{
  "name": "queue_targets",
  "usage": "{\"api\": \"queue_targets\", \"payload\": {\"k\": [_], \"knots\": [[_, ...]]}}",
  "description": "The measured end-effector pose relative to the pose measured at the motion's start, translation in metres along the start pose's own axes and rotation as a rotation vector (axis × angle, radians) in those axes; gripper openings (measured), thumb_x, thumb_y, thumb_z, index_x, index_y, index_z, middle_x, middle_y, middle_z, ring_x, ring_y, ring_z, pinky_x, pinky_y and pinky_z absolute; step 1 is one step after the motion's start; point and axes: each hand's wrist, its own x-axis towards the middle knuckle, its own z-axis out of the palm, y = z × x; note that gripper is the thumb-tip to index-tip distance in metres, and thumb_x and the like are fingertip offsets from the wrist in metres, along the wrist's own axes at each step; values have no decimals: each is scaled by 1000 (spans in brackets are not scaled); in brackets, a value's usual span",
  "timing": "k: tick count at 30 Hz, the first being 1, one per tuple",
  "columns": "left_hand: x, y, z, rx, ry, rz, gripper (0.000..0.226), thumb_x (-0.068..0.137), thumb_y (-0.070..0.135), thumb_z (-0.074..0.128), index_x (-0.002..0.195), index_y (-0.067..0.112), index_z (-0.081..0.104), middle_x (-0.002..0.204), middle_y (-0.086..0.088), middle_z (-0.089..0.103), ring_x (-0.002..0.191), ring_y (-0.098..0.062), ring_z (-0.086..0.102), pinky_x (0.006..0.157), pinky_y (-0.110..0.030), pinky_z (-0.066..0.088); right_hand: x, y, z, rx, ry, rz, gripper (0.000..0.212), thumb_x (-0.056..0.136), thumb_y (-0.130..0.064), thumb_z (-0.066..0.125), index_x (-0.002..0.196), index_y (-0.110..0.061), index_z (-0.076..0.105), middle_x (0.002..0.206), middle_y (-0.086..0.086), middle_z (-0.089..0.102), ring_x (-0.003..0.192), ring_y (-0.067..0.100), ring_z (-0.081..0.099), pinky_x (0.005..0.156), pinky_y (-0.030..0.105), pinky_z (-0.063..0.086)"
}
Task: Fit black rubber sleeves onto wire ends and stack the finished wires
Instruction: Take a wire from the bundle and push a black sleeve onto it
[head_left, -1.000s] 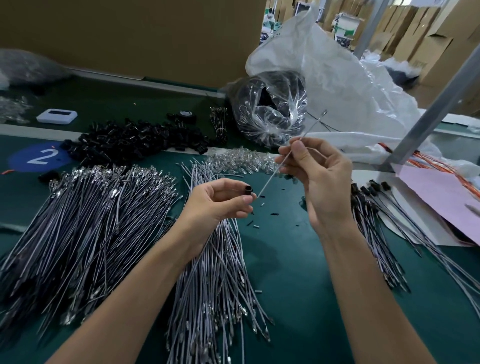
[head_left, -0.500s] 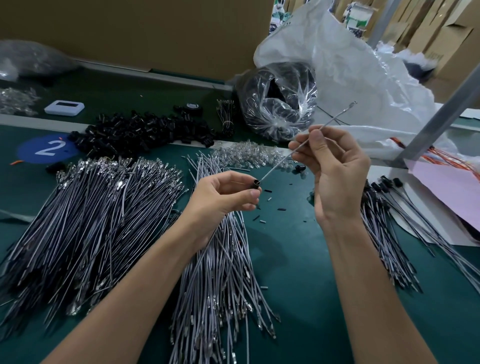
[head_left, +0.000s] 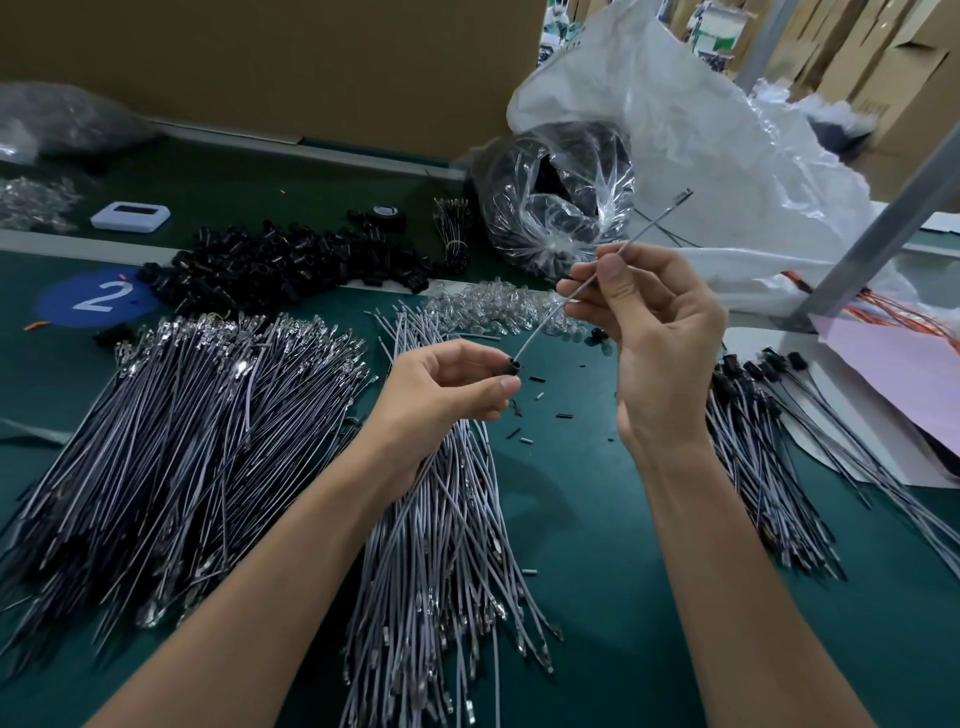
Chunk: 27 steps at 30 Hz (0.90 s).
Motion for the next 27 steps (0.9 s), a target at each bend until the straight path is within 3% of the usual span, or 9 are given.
{"api": "queue_targets", "payload": {"k": [9, 18, 27], "knots": [[-1, 2, 0, -3, 2, 5, 13, 78, 5, 77, 87, 15, 74, 82, -6, 75, 70, -14, 69, 67, -21, 57, -1, 5, -2, -64, -2, 20, 5, 92, -3, 64, 95, -5, 66, 80, 5, 74, 76, 25, 73, 68, 28, 57], [-1, 2, -1, -22, -8, 28, 17, 67, 20, 79, 83, 19, 75, 80, -6, 75, 70, -14, 68, 69, -22, 57, -6, 12, -7, -261, -252, 164, 10, 84, -5, 73, 85, -15, 71, 81, -7, 71, 76, 5, 63, 72, 21, 51], [0, -1, -2, 2, 18, 34, 10, 80, 8, 76, 87, 14, 74, 78, -5, 73, 70, -12, 66, 71, -24, 58, -8, 16, -10, -251, -237, 217, 14, 80, -3, 76, 79, -15, 70, 77, -5, 70, 73, 7, 64, 70, 19, 49]]}}
